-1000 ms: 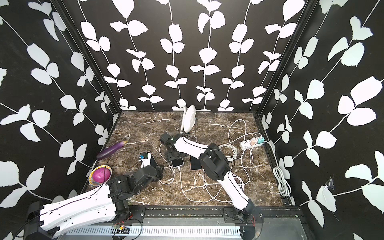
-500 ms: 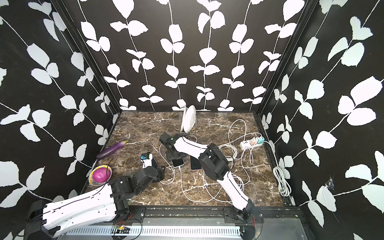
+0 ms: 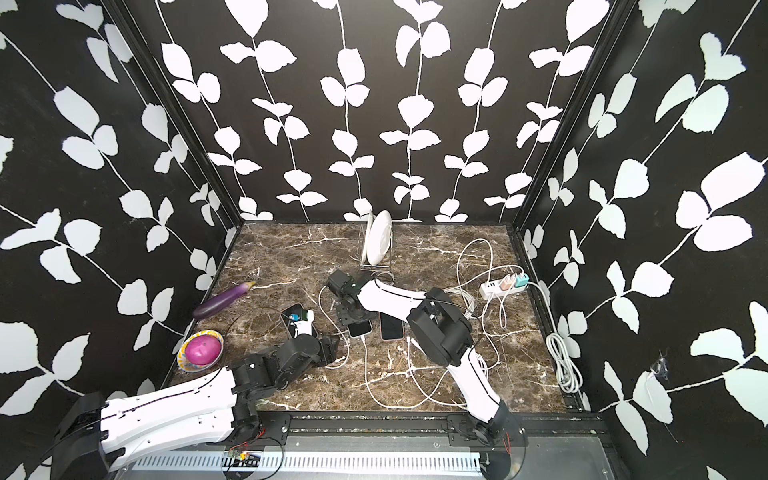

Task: Unplug the charging cable from the phone
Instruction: Pick up the phone at the center of the board, then remove the charging cable from the phone.

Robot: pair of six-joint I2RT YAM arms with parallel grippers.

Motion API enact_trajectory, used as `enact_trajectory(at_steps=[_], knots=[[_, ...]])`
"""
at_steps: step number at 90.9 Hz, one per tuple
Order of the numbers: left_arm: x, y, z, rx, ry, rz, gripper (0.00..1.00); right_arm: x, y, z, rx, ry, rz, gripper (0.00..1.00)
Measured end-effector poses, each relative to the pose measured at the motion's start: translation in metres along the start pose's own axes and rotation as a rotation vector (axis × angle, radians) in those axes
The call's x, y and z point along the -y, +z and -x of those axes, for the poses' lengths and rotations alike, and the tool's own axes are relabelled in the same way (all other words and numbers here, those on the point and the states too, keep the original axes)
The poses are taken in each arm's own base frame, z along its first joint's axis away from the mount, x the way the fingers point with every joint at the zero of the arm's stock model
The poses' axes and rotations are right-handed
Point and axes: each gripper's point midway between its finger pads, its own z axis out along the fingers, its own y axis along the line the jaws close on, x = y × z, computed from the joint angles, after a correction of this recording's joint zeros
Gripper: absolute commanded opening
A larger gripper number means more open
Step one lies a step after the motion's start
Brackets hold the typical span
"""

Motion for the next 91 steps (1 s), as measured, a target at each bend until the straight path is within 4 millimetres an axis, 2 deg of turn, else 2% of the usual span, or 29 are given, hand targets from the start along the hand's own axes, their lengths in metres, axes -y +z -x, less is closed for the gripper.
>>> enact_trajectory(at_steps=[14, 25, 36, 43, 56, 76, 91], knots=[[0.004, 0.009, -0.013, -0.022, -0.003, -0.059, 0.68, -0.003, -0.030, 0.006, 0.083, 0.001, 0.055, 0.00], [0.012, 0.015, -0.022, -0.035, 0.003, -0.109, 0.74, -0.006, -0.062, 0.016, 0.177, 0.012, 0.106, 0.00], [0.028, 0.013, -0.031, -0.029, 0.042, -0.174, 0.76, -0.008, -0.090, 0.023, 0.258, 0.029, 0.147, 0.00], [0.044, 0.012, -0.037, -0.021, 0.080, -0.226, 0.77, -0.008, -0.100, 0.024, 0.290, 0.044, 0.164, 0.00], [0.069, 0.012, -0.047, -0.005, 0.107, -0.327, 0.74, -0.004, -0.105, 0.021, 0.305, 0.067, 0.172, 0.00], [0.080, 0.016, -0.053, 0.014, 0.127, -0.379, 0.71, -0.001, -0.101, 0.016, 0.307, 0.091, 0.171, 0.00], [0.083, 0.013, -0.049, 0.046, 0.126, -0.397, 0.69, 0.000, -0.112, 0.015, 0.330, 0.104, 0.188, 0.00]])
